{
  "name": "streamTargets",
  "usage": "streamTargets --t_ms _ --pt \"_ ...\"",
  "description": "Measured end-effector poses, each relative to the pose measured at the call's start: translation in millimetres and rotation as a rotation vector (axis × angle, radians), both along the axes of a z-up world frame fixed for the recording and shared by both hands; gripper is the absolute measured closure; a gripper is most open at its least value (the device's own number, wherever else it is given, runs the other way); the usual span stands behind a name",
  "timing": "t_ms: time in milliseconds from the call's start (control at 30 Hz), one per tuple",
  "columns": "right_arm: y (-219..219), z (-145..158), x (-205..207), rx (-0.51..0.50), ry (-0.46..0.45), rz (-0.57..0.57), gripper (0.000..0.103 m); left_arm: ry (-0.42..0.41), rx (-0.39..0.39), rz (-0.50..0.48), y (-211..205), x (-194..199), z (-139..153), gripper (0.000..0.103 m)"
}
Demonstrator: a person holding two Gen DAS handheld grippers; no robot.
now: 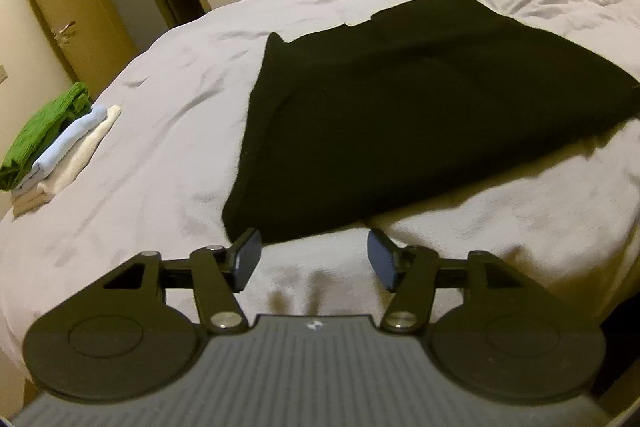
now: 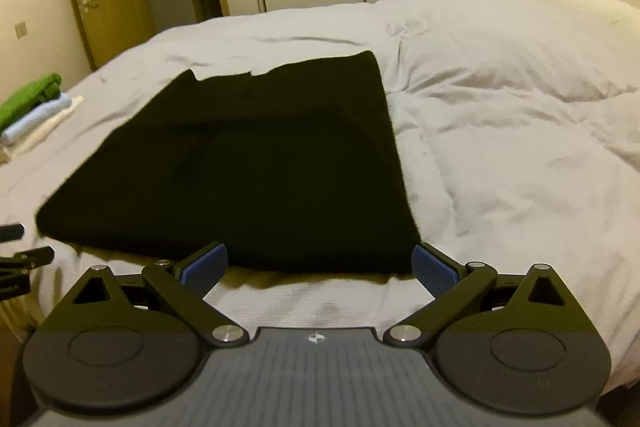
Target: Fold clothes
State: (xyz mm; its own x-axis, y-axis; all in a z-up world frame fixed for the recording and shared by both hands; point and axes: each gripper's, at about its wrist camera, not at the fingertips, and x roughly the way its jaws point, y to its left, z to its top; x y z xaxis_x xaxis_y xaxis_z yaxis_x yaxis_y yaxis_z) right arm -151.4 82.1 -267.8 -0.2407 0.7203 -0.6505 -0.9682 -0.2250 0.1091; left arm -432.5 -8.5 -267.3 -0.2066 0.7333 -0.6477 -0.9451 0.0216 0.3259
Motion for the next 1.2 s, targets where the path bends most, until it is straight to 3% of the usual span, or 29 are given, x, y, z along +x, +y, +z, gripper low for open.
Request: streamTargets --t_ms 133,267,333,500,567,733,900,1000,1100,1133,1200 --pt "-3 1 -5 0.043 -0.074 0.07 0.002 0.127 0.007 -0.061 0 6 -7 0.047" --pt "-14 -7 -25 0.16 -0.347 0.197 0.002 0.392 0.024 -0.18 -2 8 -29 0.047" --pt "-15 -14 -31 0.194 -0.436 0.236 0.002 0.513 0.042 -0.265 -4 6 -43 0.047" --pt "-12 -36 -44 0.24 -0.635 0.307 0.004 0.737 0.074 -0.452 -7 1 -71 0.046" --pt "-12 -48 -49 0.264 -0.735 0.347 0.005 0.789 0.078 -0.51 -8 -3 -80 0.047" --pt "-13 -77 -56 0.298 -0.913 0.468 0.01 0.847 0.107 -0.59 -4 -15 -90 0.047" --pt "2 -83 -46 0.35 -0.958 0.449 0.033 0.856 0.13 -0.625 9 -23 -91 0.047" --pt "13 -82 -42 0.34 -0.923 0.459 0.045 0.882 0.15 -0.658 17 -23 -95 0.055" --pt "15 -90 -44 0.36 -0.939 0.495 0.055 0.896 0.147 -0.695 26 -25 -105 0.071" --pt "15 -93 -45 0.368 -0.946 0.508 0.062 0.885 0.137 -0.703 29 -27 -105 0.081" --pt "15 -96 -46 0.372 -0.958 0.532 0.07 0.861 0.125 -0.711 31 -28 -103 0.086"
